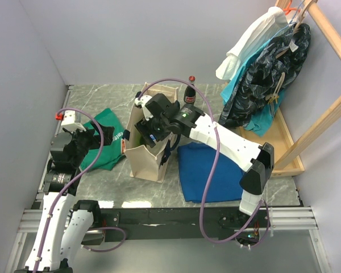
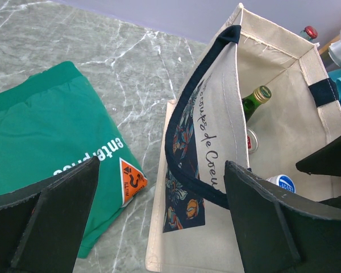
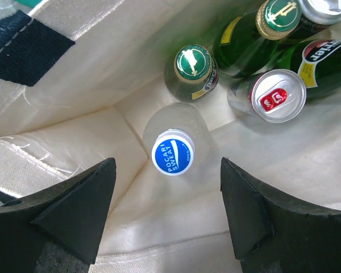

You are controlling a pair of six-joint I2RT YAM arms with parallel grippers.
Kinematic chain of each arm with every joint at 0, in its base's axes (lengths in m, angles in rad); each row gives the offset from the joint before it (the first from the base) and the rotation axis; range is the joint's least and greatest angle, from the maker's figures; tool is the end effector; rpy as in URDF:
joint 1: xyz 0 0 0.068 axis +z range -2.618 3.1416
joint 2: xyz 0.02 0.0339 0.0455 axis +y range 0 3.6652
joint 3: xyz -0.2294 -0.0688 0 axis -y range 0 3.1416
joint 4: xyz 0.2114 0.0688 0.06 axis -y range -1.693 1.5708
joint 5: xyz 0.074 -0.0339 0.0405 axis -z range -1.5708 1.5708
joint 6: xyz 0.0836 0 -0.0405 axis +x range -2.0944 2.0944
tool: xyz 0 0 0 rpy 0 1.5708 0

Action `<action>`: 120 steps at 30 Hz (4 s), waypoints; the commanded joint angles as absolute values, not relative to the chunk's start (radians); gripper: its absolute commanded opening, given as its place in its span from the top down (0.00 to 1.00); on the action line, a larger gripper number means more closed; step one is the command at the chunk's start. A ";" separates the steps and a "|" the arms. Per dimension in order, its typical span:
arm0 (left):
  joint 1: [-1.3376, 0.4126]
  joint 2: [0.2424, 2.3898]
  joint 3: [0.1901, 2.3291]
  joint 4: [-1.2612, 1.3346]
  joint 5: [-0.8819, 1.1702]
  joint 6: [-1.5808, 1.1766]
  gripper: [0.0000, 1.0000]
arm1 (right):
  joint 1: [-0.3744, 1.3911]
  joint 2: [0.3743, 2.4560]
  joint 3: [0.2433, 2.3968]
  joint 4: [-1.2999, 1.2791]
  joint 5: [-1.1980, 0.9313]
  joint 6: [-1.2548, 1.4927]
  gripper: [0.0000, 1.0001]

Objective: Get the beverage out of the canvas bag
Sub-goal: Take out the drink from the canvas bag.

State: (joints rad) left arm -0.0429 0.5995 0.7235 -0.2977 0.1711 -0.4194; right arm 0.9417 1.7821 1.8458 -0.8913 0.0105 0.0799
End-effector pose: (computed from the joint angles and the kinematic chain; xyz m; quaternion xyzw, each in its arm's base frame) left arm 0.1862 -0.0222 0.3016 -0.0888 0.7598 -0.2105 0.6087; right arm 0.2254 0.3083 0.2951 -0.3874 0.8474 0.1732 0.3191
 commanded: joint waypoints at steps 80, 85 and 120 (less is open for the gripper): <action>-0.041 0.587 0.741 -0.282 0.172 -0.402 0.04 | 0.942 1.873 1.937 -0.942 -0.045 0.054 0.98; -0.041 0.584 0.741 -0.284 0.169 -0.402 0.04 | 0.942 1.852 1.963 -0.914 -0.015 0.061 1.00; -0.041 0.580 0.741 -0.281 0.181 -0.402 0.04 | 0.937 1.750 2.135 -0.905 0.048 0.081 1.00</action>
